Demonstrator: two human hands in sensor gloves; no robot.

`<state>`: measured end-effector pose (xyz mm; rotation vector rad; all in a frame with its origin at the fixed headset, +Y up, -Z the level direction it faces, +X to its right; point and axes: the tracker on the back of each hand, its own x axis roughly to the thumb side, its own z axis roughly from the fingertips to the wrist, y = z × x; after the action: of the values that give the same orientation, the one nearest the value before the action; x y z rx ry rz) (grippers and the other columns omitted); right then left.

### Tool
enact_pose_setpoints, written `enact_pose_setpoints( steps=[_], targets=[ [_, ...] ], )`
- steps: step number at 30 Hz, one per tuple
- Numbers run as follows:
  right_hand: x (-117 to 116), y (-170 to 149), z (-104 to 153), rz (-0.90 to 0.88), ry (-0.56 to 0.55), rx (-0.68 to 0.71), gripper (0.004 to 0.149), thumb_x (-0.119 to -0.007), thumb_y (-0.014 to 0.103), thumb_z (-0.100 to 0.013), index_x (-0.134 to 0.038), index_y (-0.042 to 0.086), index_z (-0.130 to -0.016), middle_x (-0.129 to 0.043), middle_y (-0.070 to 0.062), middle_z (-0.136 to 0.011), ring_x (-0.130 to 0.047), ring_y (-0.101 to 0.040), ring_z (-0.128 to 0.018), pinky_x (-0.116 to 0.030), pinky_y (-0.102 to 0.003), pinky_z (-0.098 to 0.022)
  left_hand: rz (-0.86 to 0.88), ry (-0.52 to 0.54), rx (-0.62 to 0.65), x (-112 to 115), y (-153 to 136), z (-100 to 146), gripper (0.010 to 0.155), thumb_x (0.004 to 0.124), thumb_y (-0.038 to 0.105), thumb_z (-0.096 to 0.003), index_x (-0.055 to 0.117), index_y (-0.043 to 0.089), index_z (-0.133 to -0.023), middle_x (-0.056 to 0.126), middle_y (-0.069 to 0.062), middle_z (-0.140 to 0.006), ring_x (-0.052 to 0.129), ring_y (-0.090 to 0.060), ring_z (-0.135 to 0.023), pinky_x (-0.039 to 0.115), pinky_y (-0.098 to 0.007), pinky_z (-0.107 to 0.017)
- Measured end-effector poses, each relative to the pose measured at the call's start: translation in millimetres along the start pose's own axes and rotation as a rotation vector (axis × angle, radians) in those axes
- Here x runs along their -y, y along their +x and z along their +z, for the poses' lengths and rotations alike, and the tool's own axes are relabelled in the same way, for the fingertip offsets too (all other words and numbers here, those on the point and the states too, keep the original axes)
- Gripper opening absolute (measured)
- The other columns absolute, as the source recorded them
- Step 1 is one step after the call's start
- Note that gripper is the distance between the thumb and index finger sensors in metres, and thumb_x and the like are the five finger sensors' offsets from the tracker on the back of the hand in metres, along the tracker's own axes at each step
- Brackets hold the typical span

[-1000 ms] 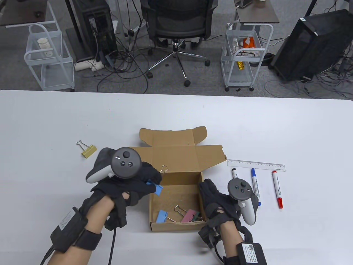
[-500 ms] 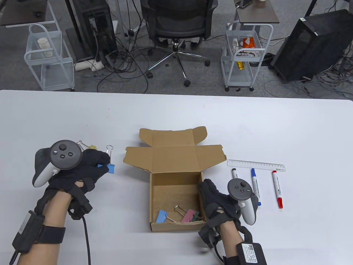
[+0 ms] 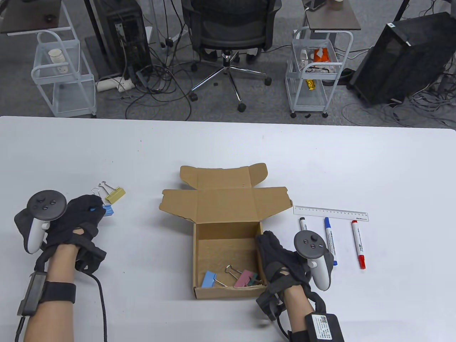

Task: Open four flaps of mailer box and unpack office supplies

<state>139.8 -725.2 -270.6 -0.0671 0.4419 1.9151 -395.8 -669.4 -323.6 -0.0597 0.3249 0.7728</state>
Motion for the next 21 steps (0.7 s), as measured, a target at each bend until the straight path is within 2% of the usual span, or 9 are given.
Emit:
enact_pose_setpoints(
  steps=[6, 18, 21],
  targets=[
    [0.0, 0.0, 0.0, 0.0, 0.0, 0.0, 0.076, -0.046, 0.048, -0.065, -0.03, -0.009, -0.113, -0.041, -0.04, -0.119, -0.05, -0.065, -0.102, -0.05, -0.071, -0.071, 0.074, 0.034, -0.104, 5.4, -21.7, -16.9, 0.048, 0.089, 0.029, -0.0547, 0.074, 0.018, -0.099, 0.07, -0.018, -0.106, 0.093, -0.041, -0.087, 0.09, -0.043, -0.062],
    [1.0, 0.2, 0.1, 0.012, -0.007, -0.003, 0.076, -0.046, 0.048, -0.065, -0.03, -0.009, -0.113, -0.04, -0.04, -0.119, -0.049, -0.065, -0.102, -0.05, -0.071, -0.071, 0.135, 0.028, -0.247, 17.0, -46.9, -41.5, 0.049, 0.088, 0.03, -0.056, 0.072, 0.017, -0.1, 0.068, -0.02, -0.107, 0.091, -0.045, -0.087, 0.089, -0.043, -0.063],
    [1.0, 0.2, 0.0, 0.014, -0.009, -0.003, 0.076, -0.047, 0.048, -0.065, -0.03, -0.009, -0.113, -0.04, -0.04, -0.119, -0.049, -0.065, -0.102, -0.05, -0.071, -0.071, 0.135, -0.01, -0.264, 20.1, -48.4, -45.0, 0.049, 0.087, 0.03, -0.0569, 0.07, 0.017, -0.101, 0.066, -0.02, -0.109, 0.089, -0.047, -0.088, 0.088, -0.043, -0.065]
  ],
)
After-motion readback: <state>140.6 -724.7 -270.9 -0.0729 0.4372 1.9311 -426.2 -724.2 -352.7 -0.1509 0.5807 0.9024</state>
